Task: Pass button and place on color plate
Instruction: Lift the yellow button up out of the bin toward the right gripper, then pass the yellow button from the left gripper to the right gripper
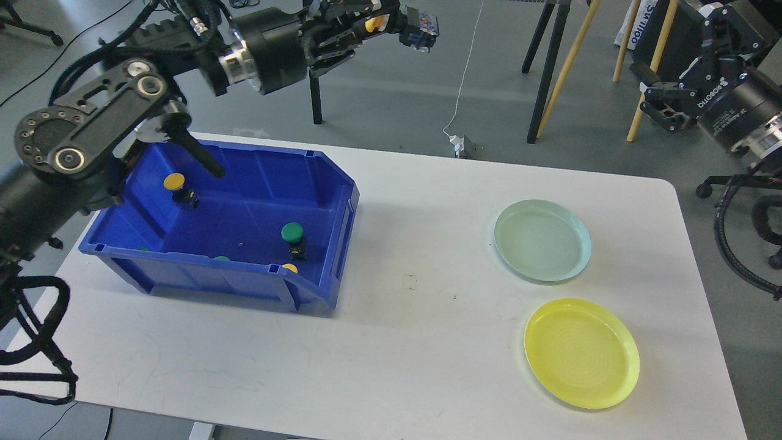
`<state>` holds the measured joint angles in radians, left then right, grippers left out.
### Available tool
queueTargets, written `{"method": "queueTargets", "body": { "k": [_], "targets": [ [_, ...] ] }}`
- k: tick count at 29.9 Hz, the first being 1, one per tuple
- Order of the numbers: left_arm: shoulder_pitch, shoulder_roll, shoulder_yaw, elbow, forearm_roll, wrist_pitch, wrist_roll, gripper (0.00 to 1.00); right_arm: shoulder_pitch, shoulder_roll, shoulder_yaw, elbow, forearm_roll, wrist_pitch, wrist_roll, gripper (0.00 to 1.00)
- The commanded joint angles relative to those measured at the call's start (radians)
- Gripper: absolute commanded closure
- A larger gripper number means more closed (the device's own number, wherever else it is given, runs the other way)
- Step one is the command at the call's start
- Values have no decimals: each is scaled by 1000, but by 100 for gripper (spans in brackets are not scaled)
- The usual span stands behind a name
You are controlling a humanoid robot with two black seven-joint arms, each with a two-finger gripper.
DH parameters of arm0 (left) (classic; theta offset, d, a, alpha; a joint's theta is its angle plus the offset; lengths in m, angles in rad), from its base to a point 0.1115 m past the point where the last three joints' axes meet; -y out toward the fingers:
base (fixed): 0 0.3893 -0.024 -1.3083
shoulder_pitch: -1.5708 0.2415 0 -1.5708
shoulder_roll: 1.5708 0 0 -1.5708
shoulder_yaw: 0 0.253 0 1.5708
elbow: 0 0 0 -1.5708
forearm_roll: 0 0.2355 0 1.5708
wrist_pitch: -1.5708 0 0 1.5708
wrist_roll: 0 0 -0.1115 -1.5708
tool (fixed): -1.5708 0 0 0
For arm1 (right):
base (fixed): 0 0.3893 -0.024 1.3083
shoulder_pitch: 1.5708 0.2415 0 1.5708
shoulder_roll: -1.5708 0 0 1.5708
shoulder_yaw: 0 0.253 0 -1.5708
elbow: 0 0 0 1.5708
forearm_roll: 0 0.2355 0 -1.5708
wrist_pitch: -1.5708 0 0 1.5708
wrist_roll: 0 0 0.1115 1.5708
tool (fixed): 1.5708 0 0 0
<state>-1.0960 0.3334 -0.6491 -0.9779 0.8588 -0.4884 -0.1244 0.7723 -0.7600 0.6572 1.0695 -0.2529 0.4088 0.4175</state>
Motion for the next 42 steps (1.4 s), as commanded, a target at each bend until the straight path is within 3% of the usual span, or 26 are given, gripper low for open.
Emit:
{"method": "queueTargets", "body": {
  "k": [1,5,18,42],
  "targets": [
    [-34,-109,2,122,-35,0,0,89,5,40,2,82,0,-57,0,1],
    [-50,-174,-6,157,-38,0,0,89,13,100,1,98,0,-87,-2,1],
    [-108,-218,3,159,-81,0,3,89,15,220,-13,98,-5,-87,-3,1],
    [-114,-301,28,229,-83,0,8,89,45,249,-13,104,-5,-88,1,1]
  ]
}}
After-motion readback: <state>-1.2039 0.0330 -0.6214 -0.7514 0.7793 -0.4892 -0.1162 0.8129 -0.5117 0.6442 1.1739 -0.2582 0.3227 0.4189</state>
